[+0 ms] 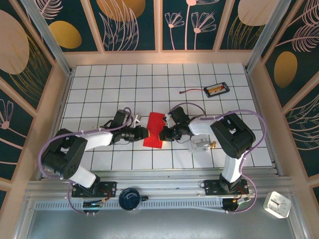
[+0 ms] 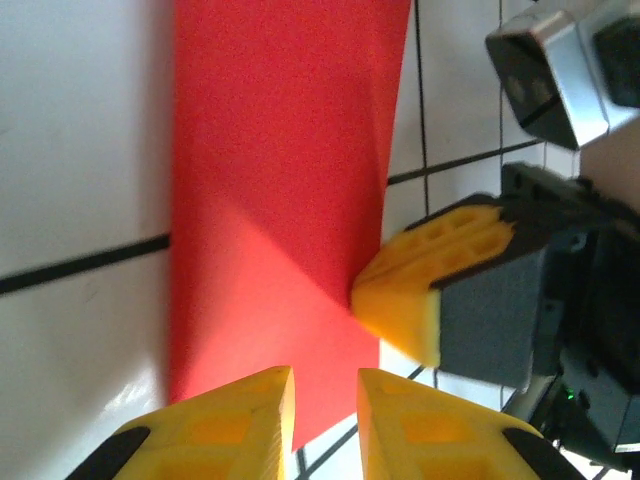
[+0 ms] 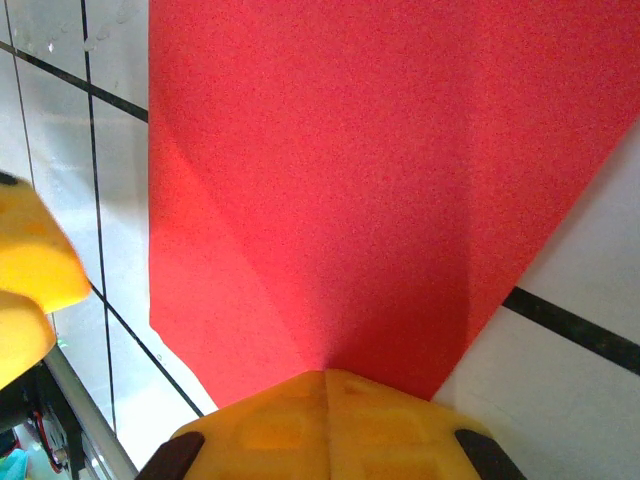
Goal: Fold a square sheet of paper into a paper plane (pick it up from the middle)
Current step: First fold the square sheet of paper in half at the center of the table.
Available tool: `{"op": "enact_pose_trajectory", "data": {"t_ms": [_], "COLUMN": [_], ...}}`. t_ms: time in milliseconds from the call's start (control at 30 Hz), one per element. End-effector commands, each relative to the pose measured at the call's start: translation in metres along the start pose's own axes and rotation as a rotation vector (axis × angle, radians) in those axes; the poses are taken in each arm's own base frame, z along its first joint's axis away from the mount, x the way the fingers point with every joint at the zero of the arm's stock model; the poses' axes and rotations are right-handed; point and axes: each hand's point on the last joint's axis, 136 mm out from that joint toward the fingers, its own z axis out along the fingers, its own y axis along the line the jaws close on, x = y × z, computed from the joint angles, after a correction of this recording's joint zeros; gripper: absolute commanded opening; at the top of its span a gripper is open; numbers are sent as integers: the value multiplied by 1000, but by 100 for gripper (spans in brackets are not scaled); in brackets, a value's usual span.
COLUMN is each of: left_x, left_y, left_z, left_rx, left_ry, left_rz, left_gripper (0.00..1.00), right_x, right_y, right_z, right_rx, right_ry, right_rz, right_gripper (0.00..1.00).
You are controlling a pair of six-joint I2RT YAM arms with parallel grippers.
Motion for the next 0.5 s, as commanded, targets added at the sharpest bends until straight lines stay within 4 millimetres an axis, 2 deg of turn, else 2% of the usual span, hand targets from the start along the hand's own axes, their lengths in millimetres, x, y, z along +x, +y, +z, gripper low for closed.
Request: {"op": "enact_pose_trajectory", "data": {"t_ms": [0,167,300,400,467], "left_x": [-10,-15,-18,-15,-7], "left_y": [-5,7,23,30,41], "left_z": [10,19,15,14,20], "left_rx": [38,7,-24,-38,-55], "left_ry": [12,20,-2,-3,29], "left_rz": [-4,-4,-33,-44,-67], "left_gripper": [21,18,15,14,13], "right_x": [52,53,54,54,53], "right_y": [-92,-92,-93,-93,-93], "right_z": [11,10,10,10,11], "right_rx": [329,329,330,329,328], "right_ry": [120,115,115,117,116], "right_rz": [109,112,117,115,114], "right_gripper": [7,7,7,7,7]}}
